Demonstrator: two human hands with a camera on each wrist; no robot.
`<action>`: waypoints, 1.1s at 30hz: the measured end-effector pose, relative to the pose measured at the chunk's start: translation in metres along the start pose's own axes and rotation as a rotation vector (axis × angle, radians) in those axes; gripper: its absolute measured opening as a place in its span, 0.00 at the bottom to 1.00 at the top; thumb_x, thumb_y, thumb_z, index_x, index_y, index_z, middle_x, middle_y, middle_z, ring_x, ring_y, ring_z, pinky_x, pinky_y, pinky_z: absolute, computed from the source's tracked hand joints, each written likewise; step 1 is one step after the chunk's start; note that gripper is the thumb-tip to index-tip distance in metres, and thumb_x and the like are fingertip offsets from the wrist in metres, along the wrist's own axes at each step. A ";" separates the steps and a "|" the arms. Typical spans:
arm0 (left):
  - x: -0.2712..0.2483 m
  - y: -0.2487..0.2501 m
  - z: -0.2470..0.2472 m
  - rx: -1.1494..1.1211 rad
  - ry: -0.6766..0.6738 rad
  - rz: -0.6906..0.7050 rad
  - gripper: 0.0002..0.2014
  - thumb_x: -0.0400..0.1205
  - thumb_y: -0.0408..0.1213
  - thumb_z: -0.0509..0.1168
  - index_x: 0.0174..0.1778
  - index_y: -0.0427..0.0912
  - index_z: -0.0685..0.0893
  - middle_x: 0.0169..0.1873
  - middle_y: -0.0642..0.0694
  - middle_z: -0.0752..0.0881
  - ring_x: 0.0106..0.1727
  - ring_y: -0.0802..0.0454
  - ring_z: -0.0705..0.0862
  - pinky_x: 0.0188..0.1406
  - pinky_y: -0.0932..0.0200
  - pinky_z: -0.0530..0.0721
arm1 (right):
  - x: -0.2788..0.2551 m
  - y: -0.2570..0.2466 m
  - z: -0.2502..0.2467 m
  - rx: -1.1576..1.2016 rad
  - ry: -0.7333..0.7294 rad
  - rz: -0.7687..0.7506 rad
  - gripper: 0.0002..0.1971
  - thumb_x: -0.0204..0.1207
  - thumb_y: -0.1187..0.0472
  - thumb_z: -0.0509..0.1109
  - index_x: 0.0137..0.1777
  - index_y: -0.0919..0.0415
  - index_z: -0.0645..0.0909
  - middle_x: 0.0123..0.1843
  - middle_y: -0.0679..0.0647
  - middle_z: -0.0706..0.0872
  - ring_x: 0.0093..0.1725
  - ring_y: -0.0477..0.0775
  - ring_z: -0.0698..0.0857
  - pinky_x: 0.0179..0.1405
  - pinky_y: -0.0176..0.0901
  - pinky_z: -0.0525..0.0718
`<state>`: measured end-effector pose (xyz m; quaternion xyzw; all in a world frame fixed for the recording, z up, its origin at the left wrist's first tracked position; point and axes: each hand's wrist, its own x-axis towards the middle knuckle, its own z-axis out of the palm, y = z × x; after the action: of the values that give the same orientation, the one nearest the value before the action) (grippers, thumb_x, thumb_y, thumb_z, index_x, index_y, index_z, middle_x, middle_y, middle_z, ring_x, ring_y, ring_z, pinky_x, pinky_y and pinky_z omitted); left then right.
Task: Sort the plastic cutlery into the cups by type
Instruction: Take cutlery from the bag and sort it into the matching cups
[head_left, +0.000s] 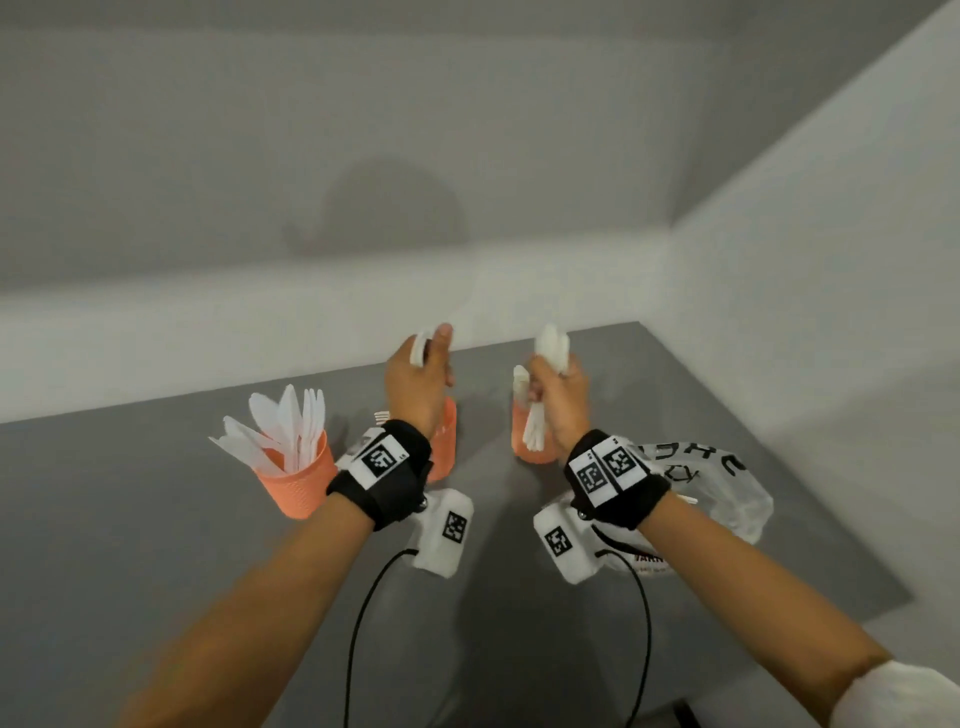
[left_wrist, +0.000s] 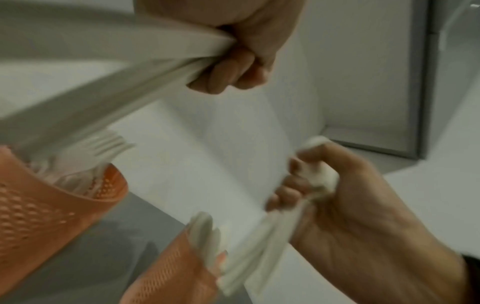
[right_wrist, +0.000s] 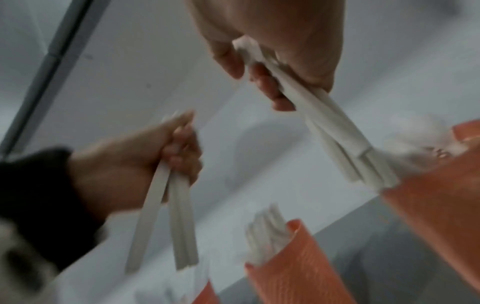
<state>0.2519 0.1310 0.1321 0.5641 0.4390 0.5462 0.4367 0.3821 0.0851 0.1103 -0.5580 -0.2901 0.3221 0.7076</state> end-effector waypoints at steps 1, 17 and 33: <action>0.007 -0.001 -0.005 -0.051 0.043 -0.027 0.17 0.83 0.46 0.61 0.29 0.44 0.73 0.22 0.46 0.73 0.17 0.59 0.71 0.23 0.61 0.76 | 0.010 -0.005 -0.005 0.079 0.068 0.014 0.14 0.73 0.67 0.68 0.29 0.58 0.70 0.17 0.46 0.70 0.15 0.42 0.68 0.22 0.36 0.71; 0.047 -0.056 0.017 0.016 0.013 0.032 0.20 0.86 0.45 0.55 0.28 0.43 0.70 0.20 0.41 0.75 0.22 0.55 0.79 0.25 0.71 0.76 | 0.081 0.022 -0.025 -0.014 0.283 -0.024 0.15 0.73 0.63 0.67 0.27 0.61 0.67 0.16 0.45 0.71 0.18 0.42 0.71 0.21 0.29 0.73; 0.070 -0.070 -0.004 0.262 0.017 0.144 0.23 0.80 0.46 0.65 0.31 0.28 0.75 0.27 0.28 0.79 0.29 0.48 0.74 0.28 0.66 0.70 | 0.082 0.056 -0.024 -0.172 0.241 -0.013 0.10 0.80 0.60 0.63 0.37 0.55 0.72 0.32 0.50 0.77 0.28 0.45 0.78 0.30 0.31 0.78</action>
<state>0.2482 0.2159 0.0800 0.6417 0.4684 0.5190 0.3154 0.4448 0.1443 0.0547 -0.6491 -0.2334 0.2220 0.6891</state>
